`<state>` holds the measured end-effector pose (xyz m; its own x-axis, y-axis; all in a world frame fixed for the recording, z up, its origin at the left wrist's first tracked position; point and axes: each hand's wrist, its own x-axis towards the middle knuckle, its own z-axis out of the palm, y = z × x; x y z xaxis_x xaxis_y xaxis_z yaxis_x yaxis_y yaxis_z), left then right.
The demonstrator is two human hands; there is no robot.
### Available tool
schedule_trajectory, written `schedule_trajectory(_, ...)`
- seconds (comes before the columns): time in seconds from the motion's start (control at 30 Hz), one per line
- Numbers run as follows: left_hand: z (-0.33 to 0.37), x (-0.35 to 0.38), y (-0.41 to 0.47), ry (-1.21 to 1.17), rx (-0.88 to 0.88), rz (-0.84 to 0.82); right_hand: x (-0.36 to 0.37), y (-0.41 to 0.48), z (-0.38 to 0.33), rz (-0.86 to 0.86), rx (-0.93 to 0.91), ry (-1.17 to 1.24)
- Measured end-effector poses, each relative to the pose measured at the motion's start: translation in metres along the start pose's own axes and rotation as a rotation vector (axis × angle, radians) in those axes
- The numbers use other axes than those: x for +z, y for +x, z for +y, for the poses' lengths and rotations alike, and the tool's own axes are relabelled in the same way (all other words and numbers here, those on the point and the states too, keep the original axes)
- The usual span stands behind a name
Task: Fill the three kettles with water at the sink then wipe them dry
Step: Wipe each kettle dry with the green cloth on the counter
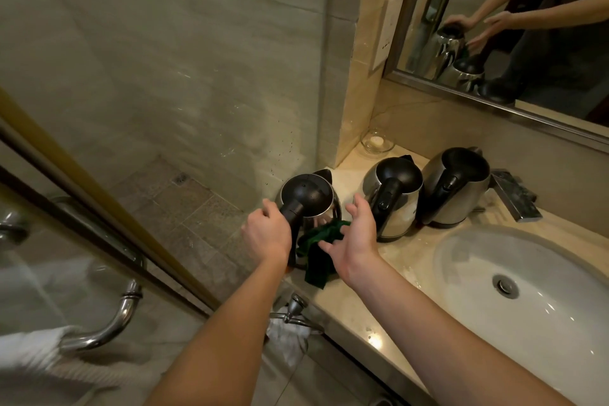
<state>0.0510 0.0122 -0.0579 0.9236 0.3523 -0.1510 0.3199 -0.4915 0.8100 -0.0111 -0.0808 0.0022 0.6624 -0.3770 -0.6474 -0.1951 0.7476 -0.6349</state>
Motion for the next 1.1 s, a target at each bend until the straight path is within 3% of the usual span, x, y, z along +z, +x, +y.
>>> schedule_trajectory(0.43, 0.017, 0.008, -0.010, -0.043, -0.137, 0.113, 0.005, 0.009, 0.010, 0.087, 0.038, -0.049)
schedule_trajectory(0.63, 0.008, 0.013, -0.005, -0.067, -0.059, 0.167, -0.010, 0.023, 0.012, 0.080, 0.147, 0.036)
schedule_trajectory(0.93, 0.007, 0.008, 0.000, -0.018, 0.014, 0.146, -0.012, 0.008, -0.012, -0.094, -0.017, -0.202)
schedule_trajectory(1.1, 0.007, 0.006, 0.001, -0.010, 0.034, 0.119, -0.018, 0.025, 0.000, -0.058, -0.111, -0.304)
